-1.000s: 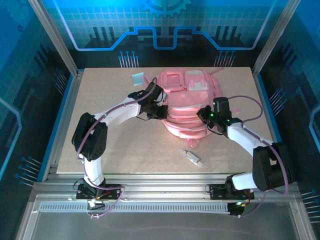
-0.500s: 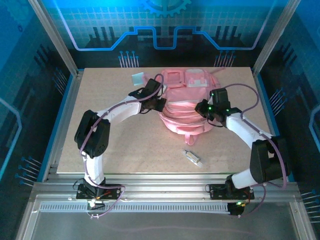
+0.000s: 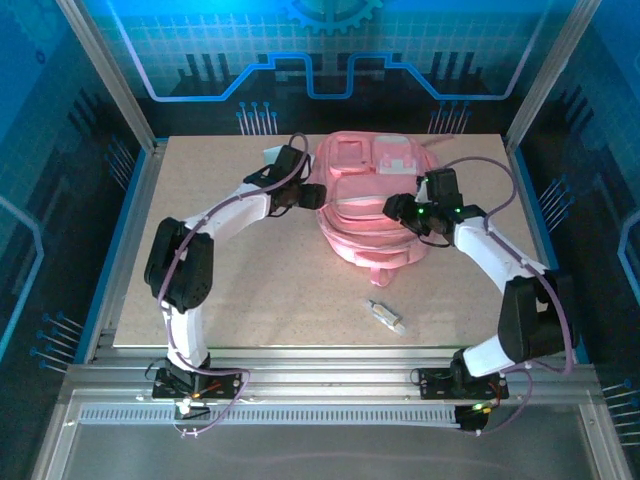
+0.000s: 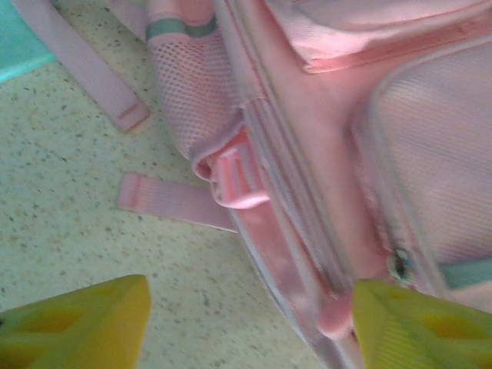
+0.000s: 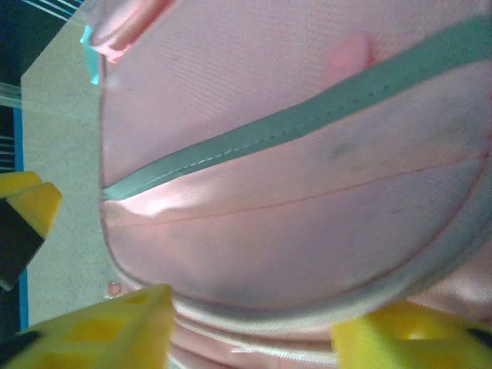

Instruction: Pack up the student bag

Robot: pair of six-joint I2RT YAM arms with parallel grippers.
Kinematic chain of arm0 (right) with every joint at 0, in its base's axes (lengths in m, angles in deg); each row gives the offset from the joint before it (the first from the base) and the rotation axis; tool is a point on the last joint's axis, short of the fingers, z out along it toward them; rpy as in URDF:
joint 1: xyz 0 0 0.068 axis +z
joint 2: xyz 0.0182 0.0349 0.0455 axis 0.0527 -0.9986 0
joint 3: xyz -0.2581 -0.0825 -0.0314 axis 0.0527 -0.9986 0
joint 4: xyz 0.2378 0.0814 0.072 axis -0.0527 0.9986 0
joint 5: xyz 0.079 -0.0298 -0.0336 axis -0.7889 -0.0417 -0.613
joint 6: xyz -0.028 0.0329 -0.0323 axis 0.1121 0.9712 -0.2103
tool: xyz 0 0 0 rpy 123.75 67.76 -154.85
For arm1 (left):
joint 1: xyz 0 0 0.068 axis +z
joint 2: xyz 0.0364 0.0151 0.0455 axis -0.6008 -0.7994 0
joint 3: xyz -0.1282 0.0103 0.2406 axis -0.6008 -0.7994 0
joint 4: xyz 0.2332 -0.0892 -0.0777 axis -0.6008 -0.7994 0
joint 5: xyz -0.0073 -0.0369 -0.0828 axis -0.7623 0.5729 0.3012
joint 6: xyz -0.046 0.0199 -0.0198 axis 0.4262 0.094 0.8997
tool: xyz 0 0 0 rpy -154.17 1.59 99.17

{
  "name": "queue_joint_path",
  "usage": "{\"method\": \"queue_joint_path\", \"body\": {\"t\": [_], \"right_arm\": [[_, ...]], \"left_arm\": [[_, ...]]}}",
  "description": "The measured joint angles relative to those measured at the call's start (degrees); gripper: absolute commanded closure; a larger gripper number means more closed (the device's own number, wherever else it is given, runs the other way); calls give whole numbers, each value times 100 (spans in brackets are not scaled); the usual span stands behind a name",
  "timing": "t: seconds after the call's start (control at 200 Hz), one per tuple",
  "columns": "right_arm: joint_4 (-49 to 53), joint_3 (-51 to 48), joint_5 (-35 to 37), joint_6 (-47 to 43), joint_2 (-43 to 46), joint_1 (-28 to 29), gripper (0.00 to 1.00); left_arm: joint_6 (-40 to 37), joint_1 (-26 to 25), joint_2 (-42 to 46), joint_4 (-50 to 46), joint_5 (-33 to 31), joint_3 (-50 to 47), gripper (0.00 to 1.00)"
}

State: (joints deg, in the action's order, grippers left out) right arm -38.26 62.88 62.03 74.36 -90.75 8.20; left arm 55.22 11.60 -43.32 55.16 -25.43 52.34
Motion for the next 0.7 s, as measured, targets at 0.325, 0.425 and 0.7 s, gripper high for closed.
{"method": "queue_joint_path", "body": {"t": [0.325,0.425,0.7], "right_arm": [[1335,299,623,-688,431,-168,17],[1672,229,981,-822,527,-299,13],[1880,-431,1226,-828,1340,-968,12]], "left_arm": [[-195,-885,420,-24,402,-57,23],[-444,-1139,315,-138,507,83,23],[-1408,-1473,-704,-374,544,1025,22]]}}
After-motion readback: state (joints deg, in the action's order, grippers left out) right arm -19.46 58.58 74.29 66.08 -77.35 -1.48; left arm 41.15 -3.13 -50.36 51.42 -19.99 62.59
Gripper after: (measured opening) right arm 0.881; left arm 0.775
